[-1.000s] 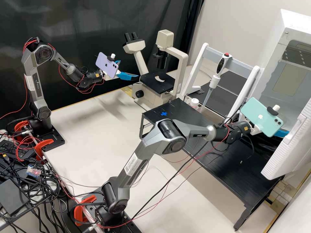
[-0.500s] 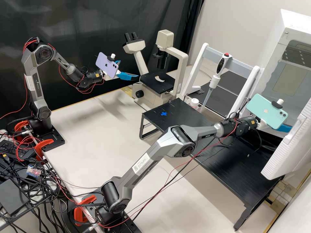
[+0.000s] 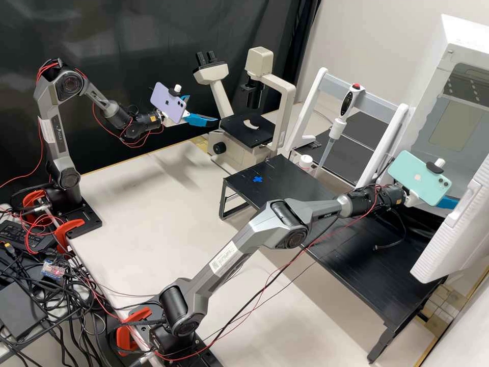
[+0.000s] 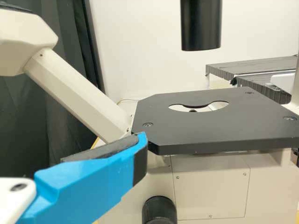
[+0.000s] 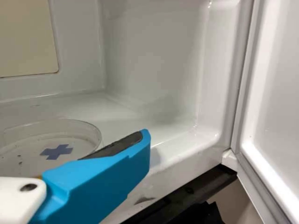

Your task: Move the petri dish to the microscope

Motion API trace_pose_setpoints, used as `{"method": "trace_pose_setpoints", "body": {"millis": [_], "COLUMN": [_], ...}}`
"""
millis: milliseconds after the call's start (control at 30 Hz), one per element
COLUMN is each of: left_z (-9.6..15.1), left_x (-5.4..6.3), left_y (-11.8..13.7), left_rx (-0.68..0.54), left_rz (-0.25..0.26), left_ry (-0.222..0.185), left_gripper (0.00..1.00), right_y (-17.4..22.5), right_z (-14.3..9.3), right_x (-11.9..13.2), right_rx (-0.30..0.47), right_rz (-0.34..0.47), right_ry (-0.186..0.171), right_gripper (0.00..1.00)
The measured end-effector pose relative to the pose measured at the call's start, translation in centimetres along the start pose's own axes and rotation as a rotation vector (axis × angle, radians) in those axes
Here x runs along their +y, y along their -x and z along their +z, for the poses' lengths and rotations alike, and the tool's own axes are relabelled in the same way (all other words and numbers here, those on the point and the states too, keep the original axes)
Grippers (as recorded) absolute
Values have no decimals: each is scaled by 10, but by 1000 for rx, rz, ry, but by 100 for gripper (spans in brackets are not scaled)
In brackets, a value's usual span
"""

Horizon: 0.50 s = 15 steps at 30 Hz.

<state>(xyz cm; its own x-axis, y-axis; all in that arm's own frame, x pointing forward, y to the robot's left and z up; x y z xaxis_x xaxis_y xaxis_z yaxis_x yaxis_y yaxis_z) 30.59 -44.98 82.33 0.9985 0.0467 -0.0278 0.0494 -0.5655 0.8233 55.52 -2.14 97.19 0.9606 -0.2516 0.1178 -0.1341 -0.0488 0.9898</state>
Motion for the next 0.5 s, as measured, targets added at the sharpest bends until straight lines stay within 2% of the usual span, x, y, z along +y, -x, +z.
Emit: {"method": "trace_pose_setpoints", "body": {"millis": [33,500], "left_z": [0,0], "left_x": [0,0], "left_y": [0,0], "left_rx": [0,0], "left_rz": [0,0], "left_ry": [0,0], "left_gripper": [100,100], "right_y": [0,0], "right_z": [0,9], "right_x": [0,-3], "right_rx": [-1,-27], "right_rz": [0,-40], "right_ry": [-9,-2], "right_gripper": [0,0]}}
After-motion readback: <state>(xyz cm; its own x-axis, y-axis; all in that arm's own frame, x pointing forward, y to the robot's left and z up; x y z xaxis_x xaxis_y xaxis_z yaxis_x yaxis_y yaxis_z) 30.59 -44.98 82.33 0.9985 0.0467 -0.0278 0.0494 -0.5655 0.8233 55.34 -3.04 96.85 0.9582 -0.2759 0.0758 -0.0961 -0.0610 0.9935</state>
